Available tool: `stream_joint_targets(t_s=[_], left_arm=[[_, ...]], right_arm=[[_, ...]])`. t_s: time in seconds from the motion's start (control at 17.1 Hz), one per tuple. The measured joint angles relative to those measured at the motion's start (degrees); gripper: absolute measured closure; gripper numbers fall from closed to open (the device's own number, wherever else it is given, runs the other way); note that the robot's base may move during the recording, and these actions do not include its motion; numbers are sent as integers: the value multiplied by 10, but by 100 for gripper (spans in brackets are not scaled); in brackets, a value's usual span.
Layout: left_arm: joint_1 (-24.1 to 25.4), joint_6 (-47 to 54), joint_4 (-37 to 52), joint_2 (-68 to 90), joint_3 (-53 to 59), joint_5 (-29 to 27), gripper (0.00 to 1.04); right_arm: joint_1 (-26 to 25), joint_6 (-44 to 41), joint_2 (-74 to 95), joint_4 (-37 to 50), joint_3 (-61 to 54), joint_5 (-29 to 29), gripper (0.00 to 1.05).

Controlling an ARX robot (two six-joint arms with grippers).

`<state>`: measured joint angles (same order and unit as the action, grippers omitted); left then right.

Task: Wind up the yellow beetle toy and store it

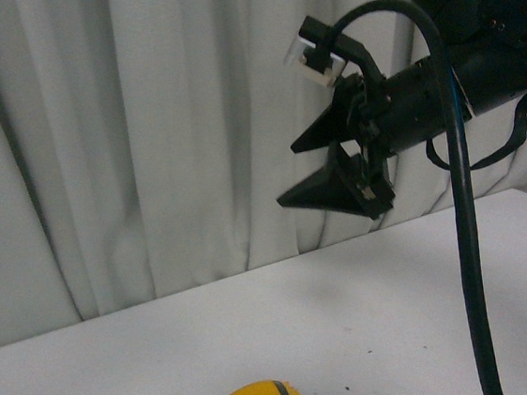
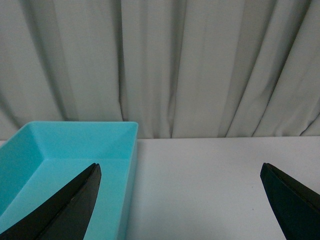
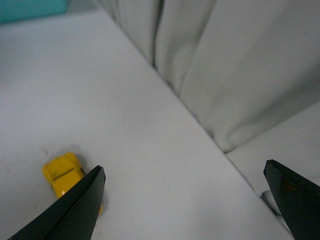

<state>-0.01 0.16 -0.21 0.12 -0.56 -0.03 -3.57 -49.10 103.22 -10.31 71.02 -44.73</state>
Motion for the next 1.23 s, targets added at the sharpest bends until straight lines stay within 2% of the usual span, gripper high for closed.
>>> stream_joint_targets(t_s=[0.12,0.29,0.47,0.64,0.88,1.23], left_arm=[[0,0,0,0,0,0,7],[0,0,0,0,0,0,7],[0,0,0,0,0,0,7],[0,0,0,0,0,0,7],[0,0,0,0,0,0,7],[0,0,0,0,0,0,7]], right_arm=[[21,-126,38,-139,44,1,7],[48,-274,92,-264,90,23,7],[68,-359,136,-336,136,49,7],[84,-395,174,-358,167,59,7],[113,-377,211,-328,171,76,7],[149,-207,242,-273,158,124,7]])
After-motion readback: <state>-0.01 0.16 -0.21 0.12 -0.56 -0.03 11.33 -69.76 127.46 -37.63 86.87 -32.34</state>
